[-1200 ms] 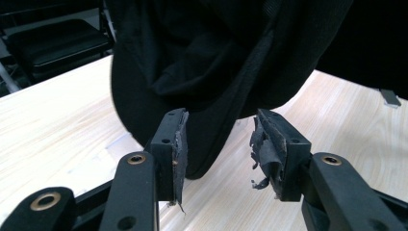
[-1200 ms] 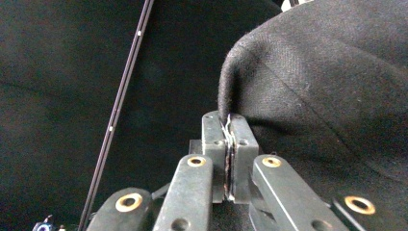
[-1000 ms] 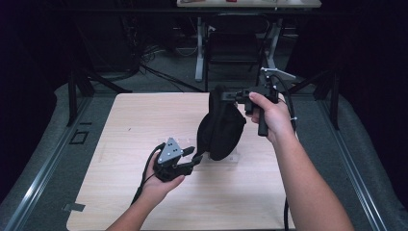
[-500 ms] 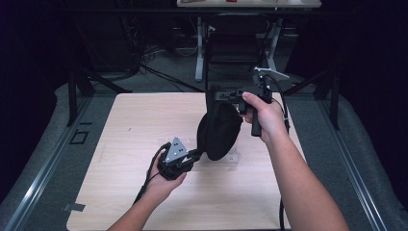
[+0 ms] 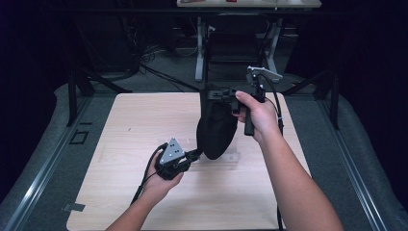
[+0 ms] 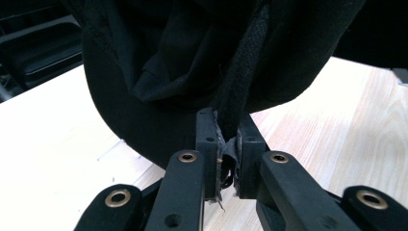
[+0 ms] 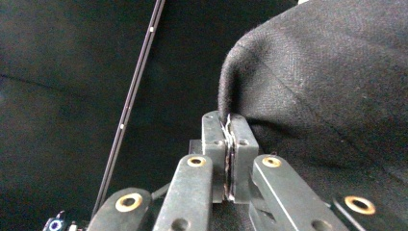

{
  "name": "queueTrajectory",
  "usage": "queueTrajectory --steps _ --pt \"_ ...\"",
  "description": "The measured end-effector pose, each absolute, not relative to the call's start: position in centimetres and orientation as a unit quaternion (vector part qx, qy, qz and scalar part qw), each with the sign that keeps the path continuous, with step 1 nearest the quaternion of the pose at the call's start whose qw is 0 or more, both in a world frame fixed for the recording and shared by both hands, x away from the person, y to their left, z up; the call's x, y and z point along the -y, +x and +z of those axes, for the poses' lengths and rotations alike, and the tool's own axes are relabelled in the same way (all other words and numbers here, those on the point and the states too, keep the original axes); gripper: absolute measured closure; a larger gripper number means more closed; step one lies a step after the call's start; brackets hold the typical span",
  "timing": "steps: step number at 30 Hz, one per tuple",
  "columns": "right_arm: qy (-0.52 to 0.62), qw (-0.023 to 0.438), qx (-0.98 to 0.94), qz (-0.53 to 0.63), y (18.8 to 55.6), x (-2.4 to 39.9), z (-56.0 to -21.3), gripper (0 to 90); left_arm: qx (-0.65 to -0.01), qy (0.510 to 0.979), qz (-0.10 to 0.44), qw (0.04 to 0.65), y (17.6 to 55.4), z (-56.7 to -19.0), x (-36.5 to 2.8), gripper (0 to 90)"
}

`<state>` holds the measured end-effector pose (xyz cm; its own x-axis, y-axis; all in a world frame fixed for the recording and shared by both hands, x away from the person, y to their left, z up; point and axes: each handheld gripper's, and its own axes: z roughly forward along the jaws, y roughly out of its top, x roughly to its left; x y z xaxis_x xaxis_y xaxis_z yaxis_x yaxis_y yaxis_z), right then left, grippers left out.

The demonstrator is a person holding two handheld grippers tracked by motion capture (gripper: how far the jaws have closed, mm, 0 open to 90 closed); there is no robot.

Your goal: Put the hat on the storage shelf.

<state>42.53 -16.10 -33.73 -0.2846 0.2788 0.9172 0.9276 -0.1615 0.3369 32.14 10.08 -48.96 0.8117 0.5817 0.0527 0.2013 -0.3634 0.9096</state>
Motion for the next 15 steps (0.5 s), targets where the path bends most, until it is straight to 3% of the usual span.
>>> queueTrajectory --steps 15 --pt "-0.515 0.297 0.584 -0.553 42.6 13.9 -33.6 88.7 -0.262 0.776 0.167 0.548 32.1 -50.1 -11.2 84.5"
